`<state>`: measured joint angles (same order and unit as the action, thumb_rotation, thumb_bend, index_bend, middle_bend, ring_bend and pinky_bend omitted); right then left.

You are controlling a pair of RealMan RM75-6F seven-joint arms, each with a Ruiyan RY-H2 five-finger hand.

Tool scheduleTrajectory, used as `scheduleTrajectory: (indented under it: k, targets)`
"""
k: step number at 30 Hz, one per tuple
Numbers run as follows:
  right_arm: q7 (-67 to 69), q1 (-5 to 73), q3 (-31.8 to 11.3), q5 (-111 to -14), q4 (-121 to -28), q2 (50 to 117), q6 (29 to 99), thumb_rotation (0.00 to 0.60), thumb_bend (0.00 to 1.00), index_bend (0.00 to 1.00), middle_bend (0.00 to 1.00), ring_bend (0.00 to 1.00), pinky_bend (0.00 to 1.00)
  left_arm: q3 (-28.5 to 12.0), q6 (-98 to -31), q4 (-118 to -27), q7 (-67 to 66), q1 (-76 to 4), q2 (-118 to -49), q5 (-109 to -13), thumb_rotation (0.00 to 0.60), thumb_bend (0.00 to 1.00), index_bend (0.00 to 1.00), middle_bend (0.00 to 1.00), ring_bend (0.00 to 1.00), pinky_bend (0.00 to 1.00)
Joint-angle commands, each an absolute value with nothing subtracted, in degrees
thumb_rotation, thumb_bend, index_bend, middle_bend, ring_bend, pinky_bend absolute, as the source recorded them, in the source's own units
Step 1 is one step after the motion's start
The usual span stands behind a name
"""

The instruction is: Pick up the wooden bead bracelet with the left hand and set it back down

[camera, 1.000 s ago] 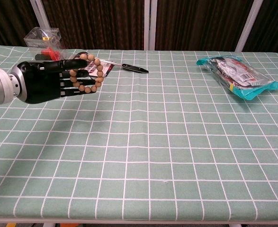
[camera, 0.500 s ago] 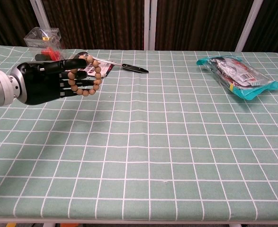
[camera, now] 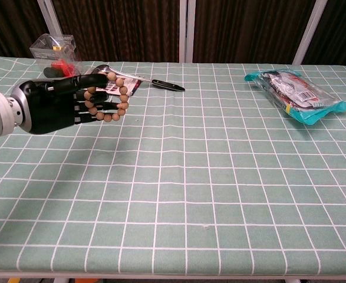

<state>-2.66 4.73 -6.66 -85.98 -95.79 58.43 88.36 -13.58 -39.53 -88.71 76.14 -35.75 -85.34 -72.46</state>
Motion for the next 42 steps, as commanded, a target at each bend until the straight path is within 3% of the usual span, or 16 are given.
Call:
scheduleTrajectory:
  k: [1, 4, 7, 10, 12, 14, 16, 22, 25, 34, 42]
  targets:
    - [-2.8, 4.7, -6.7, -86.1, -95.9, 58.3, 88.5, 0.600, 0.15, 0.09, 0.16, 0.00, 0.00, -13.8, -39.5, -89.0, 76.1, -35.5, -85.2, -72.8, 0.524, 0.38, 0.66, 0.74, 0.33, 0.12]
    - [-2.9, 4.7, -6.7, -86.3, -96.0, 58.3, 88.6, 0.600, 0.15, 0.09, 0.16, 0.00, 0.00, -13.8, -39.5, -89.1, 75.7, -35.3, -85.1, -73.1, 0.530, 0.41, 0.67, 0.74, 0.34, 0.12]
    - [-2.8, 4.7, -6.6, -86.5, -96.0, 58.3, 88.7, 0.600, 0.15, 0.09, 0.16, 0.00, 0.00, -14.0, -39.2, -89.4, 75.7, -35.2, -85.0, -72.9, 0.587, 0.42, 0.69, 0.76, 0.35, 0.12]
    - [-2.7, 4.6, -6.5, -86.4, -95.9, 58.4, 88.5, 0.600, 0.15, 0.10, 0.16, 0.00, 0.00, -14.0, -39.3, -89.8, 75.2, -35.0, -84.8, -73.1, 0.598, 0.42, 0.71, 0.77, 0.36, 0.12]
    - [-2.6, 4.6, -6.5, -86.4, -95.9, 58.4, 88.6, 0.600, 0.15, 0.10, 0.16, 0.00, 0.00, -14.0, -39.5, -90.1, 74.9, -34.8, -84.8, -73.4, 0.545, 0.41, 0.71, 0.77, 0.36, 0.12]
    - [-2.6, 4.6, -6.5, -86.4, -95.9, 58.4, 88.6, 0.600, 0.15, 0.10, 0.16, 0.00, 0.00, -13.9, -39.7, -90.3, 74.6, -34.6, -84.8, -73.7, 0.437, 0.40, 0.70, 0.76, 0.36, 0.12]
    - [-2.6, 4.6, -6.5, -86.5, -95.8, 58.4, 88.7, 0.600, 0.15, 0.10, 0.16, 0.00, 0.00, -13.9, -39.8, -90.5, 74.7, -34.5, -84.8, -74.1, 0.367, 0.39, 0.70, 0.76, 0.36, 0.12]
    - [-2.9, 4.4, -6.7, -86.6, -96.1, 58.0, 89.2, 0.600, 0.15, 0.10, 0.16, 0.00, 0.00, -13.6, -41.6, -90.3, 73.1, -34.2, -84.7, -76.3, 0.059, 0.32, 0.67, 0.74, 0.36, 0.12]
    - [-2.9, 4.4, -6.7, -86.6, -96.1, 57.9, 89.3, 0.600, 0.15, 0.10, 0.16, 0.00, 0.00, -13.1, -42.8, -89.8, 71.2, -34.3, -84.7, -77.6, 0.003, 0.33, 0.65, 0.70, 0.36, 0.12]
    - [-2.5, 4.4, -7.2, -86.6, -95.9, 57.1, 89.7, 0.600, 0.15, 0.10, 0.16, 0.00, 0.00, -11.3, -49.4, -83.6, 56.9, -34.8, -86.8, -81.9, 0.078, 0.33, 0.60, 0.67, 0.36, 0.13]
    - [-3.9, 4.6, -8.0, -86.9, -97.1, 54.5, 90.4, 0.600, 0.15, 0.10, 0.16, 0.00, 0.00, -10.7, -48.5, -82.0, 51.7, -35.5, -87.9, -78.9, 0.094, 0.34, 0.64, 0.73, 0.41, 0.13]
